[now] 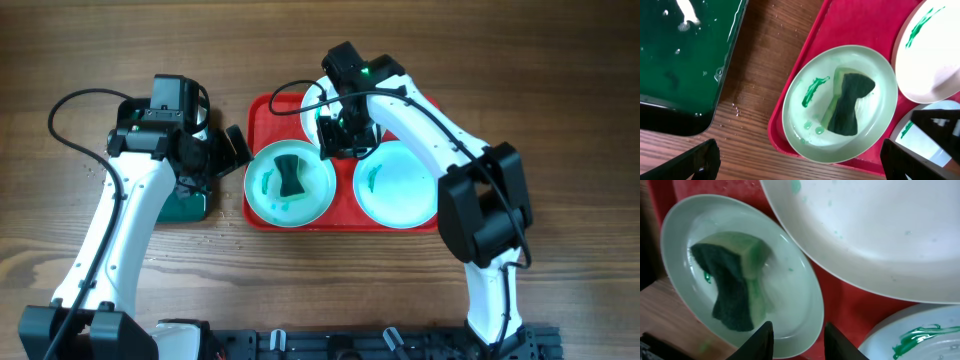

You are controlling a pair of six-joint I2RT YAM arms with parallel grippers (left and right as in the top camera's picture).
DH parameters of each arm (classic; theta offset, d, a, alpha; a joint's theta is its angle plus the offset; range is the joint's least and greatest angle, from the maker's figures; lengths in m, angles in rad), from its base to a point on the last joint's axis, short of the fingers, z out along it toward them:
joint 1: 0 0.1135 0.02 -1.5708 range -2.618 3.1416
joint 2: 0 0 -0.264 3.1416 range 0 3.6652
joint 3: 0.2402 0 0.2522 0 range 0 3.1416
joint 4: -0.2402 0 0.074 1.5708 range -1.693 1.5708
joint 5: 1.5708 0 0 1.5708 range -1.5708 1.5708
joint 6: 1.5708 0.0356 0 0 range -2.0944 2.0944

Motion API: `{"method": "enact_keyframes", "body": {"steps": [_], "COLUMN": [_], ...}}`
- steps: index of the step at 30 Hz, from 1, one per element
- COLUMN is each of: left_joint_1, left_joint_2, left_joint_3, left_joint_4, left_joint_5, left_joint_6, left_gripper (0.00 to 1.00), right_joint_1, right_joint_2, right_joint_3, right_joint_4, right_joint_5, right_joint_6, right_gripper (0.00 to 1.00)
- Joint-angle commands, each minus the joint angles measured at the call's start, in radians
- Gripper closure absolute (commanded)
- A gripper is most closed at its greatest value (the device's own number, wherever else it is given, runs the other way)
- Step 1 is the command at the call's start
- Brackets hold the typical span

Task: Clean dirty plates on tray and stack at the side
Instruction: 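Reach the right gripper to the rim of the left light-blue plate, then hold the plate rim with the right gripper and scrub with the sponge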

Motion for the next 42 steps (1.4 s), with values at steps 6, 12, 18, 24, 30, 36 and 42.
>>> {"method": "enact_keyframes", "body": {"steps": [6, 12, 18, 24, 30, 36, 42], "left_joint_1": [0.004, 0.003, 0.003, -0.002, -0.048, -0.128, -0.189], "left_joint_2": [0.001, 0.001, 0.001, 0.046, 0.196, 0.317, 0.422], "left_joint_3": [0.002, 0.002, 0.002, 0.001, 0.001, 0.001, 0.001], "left_joint_4": [0.012, 0.011, 0.011, 0.012, 0.122, 0.228, 0.287], "left_joint_5": [0.012, 0.012, 0.013, 0.1, 0.291, 0.291, 0.26], "left_joint_6": [0.0, 0.001, 0.001, 0.005, 0.08, 0.08, 0.08], "left_gripper": [0.0, 0.0, 0.07, 0.57, 0.48, 0.6, 0.69], "right_joint_1": [0.008, 0.009, 0.009, 0.011, 0.015, 0.015, 0.015], "right_joint_2": [0.041, 0.041, 0.041, 0.041, 0.041, 0.041, 0.041], "right_joint_3": [-0.077, -0.193, -0.204, -0.204, -0.204, -0.204, -0.204], "right_joint_4": [0.033, 0.167, 0.172, 0.184, 0.189, 0.189, 0.183], "right_joint_5": [0.133, 0.061, 0.045, 0.0, -0.004, -0.003, -0.003], "right_joint_6": [-0.031, -0.057, -0.053, -0.002, -0.002, -0.002, -0.004], "right_gripper": [0.68, 0.7, 0.8, 0.96, 0.96, 0.96, 0.96]}}
